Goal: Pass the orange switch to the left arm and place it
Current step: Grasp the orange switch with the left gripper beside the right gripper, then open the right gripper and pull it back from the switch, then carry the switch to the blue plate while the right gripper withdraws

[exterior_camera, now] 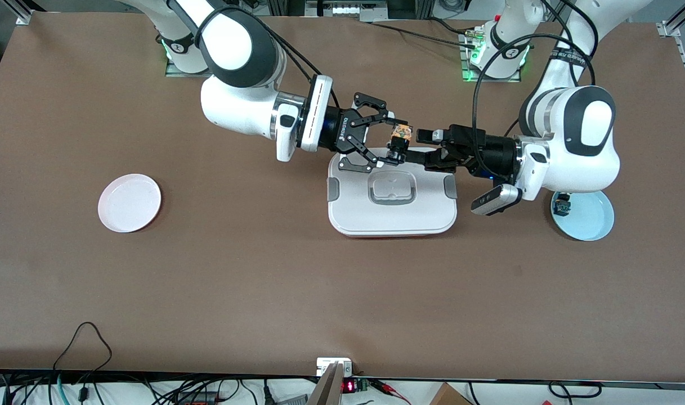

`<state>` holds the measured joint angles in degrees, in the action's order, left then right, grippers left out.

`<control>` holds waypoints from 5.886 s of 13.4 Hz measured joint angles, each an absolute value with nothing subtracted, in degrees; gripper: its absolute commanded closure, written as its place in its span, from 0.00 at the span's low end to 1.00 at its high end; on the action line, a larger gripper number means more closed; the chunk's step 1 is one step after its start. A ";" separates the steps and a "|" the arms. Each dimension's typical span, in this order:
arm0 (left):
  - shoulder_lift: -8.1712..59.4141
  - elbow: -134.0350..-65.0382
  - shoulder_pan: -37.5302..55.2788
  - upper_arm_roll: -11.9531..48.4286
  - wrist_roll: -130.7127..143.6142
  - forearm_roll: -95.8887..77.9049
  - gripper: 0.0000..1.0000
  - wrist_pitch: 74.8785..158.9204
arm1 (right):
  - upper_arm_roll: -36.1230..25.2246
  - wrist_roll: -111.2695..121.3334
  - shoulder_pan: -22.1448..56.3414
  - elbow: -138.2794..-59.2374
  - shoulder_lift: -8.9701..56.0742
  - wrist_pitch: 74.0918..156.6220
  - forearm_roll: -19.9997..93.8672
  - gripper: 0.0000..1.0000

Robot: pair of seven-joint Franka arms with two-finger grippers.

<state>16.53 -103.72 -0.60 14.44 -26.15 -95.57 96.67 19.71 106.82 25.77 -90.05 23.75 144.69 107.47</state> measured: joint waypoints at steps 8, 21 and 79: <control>16.34 -105.65 -0.47 16.46 -26.18 -95.56 0.73 95.27 | 19.63 113.31 27.63 -89.70 24.09 144.34 115.67 1.00; 16.31 -105.85 -0.68 16.56 -26.17 -95.57 0.74 94.21 | 19.69 113.58 27.90 -89.17 24.25 143.94 115.69 1.00; 31.44 -97.63 -27.65 15.05 -60.30 18.80 0.76 107.86 | 18.39 91.76 -21.98 -87.43 15.53 68.36 69.29 0.00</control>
<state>31.44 -97.63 -27.65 15.05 -60.30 18.80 107.86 18.39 91.76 -21.98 -87.43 15.53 68.36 69.29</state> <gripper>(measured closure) 0.753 0.000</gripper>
